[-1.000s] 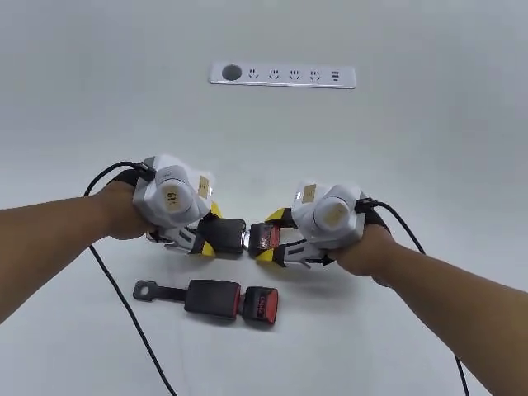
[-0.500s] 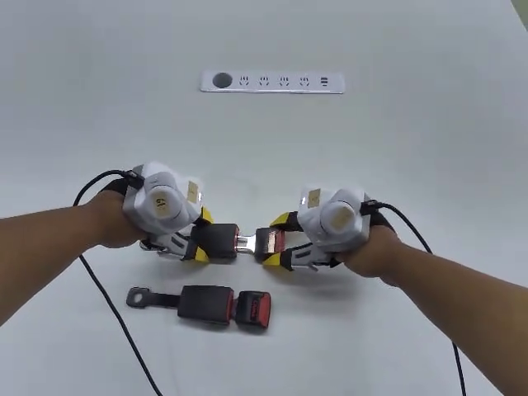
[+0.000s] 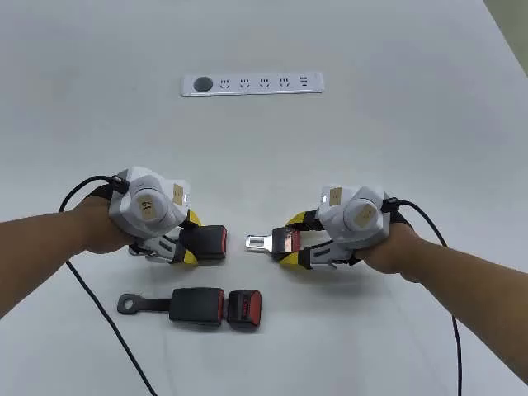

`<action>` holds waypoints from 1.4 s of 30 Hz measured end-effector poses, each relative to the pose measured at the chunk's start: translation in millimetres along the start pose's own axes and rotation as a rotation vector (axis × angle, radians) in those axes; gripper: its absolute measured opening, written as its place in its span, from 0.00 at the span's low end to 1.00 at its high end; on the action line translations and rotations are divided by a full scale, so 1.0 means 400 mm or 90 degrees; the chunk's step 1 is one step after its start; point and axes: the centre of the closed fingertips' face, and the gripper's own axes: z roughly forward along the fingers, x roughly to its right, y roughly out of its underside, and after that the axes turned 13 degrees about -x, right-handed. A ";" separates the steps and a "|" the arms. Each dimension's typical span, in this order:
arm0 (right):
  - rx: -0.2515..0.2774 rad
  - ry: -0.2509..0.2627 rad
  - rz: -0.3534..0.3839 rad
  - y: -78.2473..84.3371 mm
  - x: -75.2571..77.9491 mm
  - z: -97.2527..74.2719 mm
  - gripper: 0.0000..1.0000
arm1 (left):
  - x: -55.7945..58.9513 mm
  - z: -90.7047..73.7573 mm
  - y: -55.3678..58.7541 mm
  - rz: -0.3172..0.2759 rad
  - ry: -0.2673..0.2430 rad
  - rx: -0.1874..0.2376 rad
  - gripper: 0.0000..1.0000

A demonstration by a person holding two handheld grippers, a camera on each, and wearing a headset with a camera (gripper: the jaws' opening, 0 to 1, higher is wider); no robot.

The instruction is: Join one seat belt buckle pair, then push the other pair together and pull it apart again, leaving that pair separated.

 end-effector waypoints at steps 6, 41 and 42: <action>-0.001 0.000 0.003 0.040 0.009 -0.023 0.37 | 0.000 -0.001 -0.001 0.001 0.001 0.002 0.34; -0.067 0.008 -0.026 0.176 -0.009 -0.108 0.43 | 0.021 -0.004 -0.010 -0.015 0.029 -0.016 0.39; -0.067 0.012 -0.030 0.178 -0.009 -0.109 0.44 | 0.028 -0.006 -0.014 -0.033 0.040 -0.010 0.45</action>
